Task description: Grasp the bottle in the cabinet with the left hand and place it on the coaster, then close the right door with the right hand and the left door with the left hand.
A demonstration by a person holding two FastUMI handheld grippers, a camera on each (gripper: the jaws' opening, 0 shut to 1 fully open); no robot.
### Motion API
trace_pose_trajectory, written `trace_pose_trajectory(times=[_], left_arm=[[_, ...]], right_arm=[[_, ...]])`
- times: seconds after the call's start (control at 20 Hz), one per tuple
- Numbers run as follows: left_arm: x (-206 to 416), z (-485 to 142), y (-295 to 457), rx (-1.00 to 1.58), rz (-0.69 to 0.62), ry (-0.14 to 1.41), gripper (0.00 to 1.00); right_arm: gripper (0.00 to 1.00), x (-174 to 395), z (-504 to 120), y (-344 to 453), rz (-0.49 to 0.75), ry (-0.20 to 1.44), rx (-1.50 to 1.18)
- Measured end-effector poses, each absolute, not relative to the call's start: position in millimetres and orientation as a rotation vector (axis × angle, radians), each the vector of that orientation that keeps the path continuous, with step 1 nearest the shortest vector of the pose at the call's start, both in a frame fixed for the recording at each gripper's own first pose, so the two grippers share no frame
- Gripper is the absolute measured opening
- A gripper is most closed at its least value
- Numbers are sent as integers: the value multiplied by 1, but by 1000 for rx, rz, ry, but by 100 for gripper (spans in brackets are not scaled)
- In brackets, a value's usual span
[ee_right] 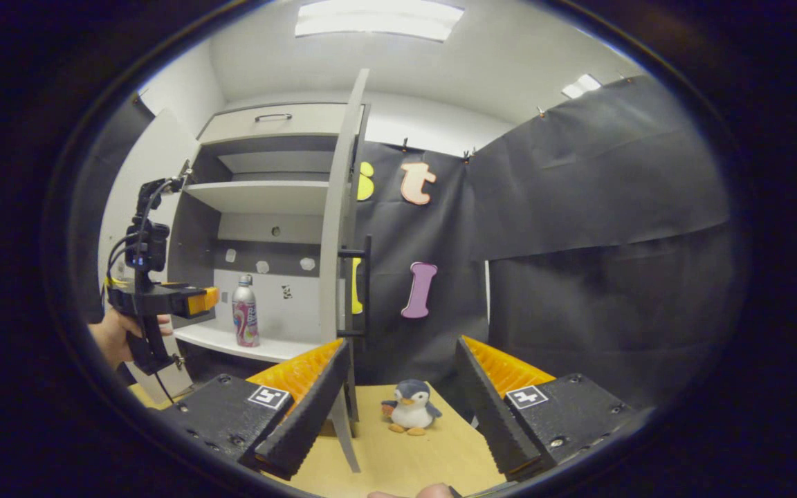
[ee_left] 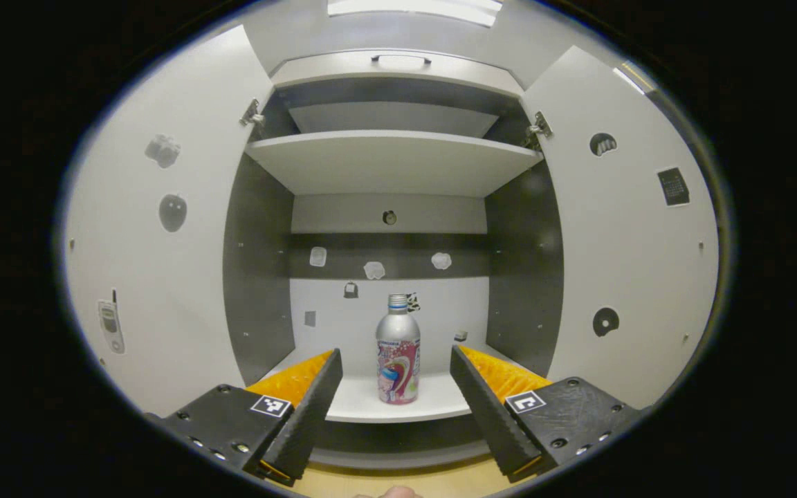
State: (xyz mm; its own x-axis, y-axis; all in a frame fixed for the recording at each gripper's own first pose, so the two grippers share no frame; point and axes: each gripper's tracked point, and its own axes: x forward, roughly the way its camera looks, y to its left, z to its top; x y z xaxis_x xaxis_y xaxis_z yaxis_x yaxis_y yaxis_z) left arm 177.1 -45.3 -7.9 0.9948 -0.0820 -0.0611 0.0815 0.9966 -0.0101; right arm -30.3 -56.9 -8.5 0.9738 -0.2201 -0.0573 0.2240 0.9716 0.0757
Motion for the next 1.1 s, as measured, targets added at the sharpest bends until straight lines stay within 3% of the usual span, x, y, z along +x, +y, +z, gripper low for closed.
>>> trace_pose_trajectory(times=[0.5, 1.1], left_arm=[[268, -48, -60, 13, -111, 115, 97], [327, -90, -57, 48, -100, 219, 99]], right_arm=[[99, -57, -16, -85, -381, 70, 68], [99, -65, -26, -93, -433, 116, 36]])
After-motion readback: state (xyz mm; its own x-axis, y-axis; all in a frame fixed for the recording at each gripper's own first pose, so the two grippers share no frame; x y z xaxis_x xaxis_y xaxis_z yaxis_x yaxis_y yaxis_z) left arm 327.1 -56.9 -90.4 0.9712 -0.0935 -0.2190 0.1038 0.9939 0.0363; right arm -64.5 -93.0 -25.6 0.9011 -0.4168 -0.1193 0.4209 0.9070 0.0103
